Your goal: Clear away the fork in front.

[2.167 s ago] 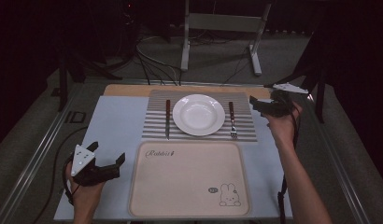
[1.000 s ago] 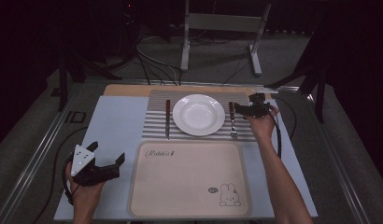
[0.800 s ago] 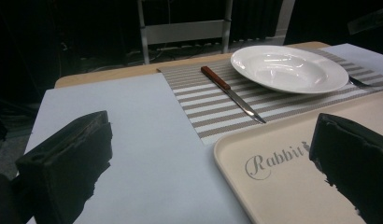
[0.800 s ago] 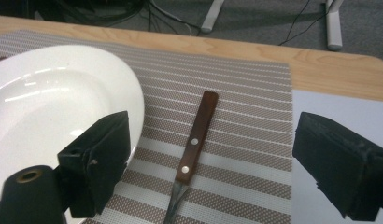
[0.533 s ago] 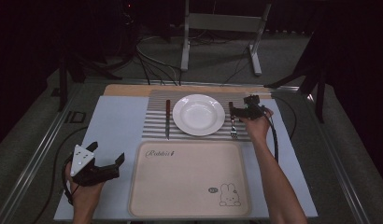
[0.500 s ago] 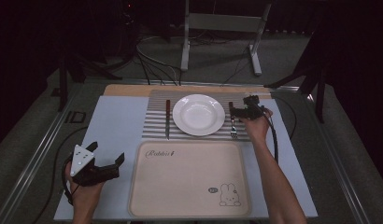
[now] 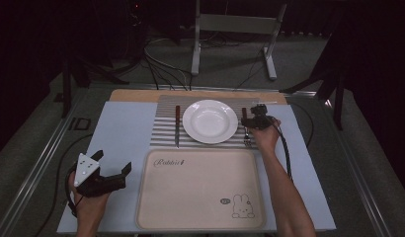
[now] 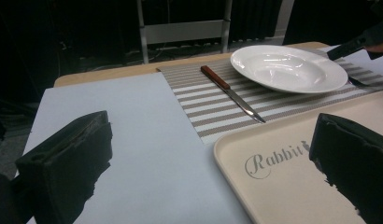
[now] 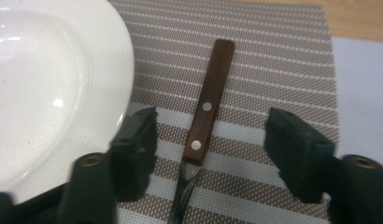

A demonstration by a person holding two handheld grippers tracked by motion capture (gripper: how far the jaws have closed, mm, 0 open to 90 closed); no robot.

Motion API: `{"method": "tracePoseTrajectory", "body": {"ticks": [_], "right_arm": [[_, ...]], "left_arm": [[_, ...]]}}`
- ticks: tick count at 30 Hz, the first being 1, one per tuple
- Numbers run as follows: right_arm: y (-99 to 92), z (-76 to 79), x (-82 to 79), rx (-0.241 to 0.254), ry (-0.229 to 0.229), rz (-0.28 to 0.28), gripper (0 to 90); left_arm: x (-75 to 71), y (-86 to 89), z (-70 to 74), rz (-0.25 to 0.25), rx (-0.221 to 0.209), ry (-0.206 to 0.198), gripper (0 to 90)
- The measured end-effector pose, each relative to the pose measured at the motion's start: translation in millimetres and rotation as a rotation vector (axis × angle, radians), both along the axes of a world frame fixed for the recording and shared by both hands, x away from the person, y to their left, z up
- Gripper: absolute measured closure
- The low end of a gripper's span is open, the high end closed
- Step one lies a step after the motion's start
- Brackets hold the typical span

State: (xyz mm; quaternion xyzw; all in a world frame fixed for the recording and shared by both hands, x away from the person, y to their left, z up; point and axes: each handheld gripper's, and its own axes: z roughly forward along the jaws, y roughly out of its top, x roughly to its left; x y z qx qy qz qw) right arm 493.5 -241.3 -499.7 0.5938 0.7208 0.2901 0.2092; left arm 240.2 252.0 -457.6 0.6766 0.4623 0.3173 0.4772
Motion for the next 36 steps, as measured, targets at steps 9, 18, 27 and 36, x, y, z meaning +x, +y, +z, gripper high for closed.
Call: {"method": "tracePoseTrajectory", "body": {"ticks": [9, 18, 27, 36], "right_arm": [[5.0, -8.3, 4.1, 0.001, 0.068, -0.022, 64.6], [4.4, -6.8, 3.9, -0.033, 0.154, -0.033, 77.7], [-4.3, 0.1, -16.5, -0.095, 0.237, 0.036, 77.6], [-0.4, -1.3, -14.3, -0.123, 0.229, 0.038, 75.4]], "left_arm": [[0.5, -1.7, -0.7, -0.008, 0.012, 0.004, 0.2], [0.9, -3.0, -1.0, -0.014, 0.018, 0.003, 0.2], [1.0, -5.3, -1.5, -0.016, 0.024, 0.008, 0.2], [1.9, -6.5, -2.3, -0.018, 0.033, 0.012, 0.2]]}}
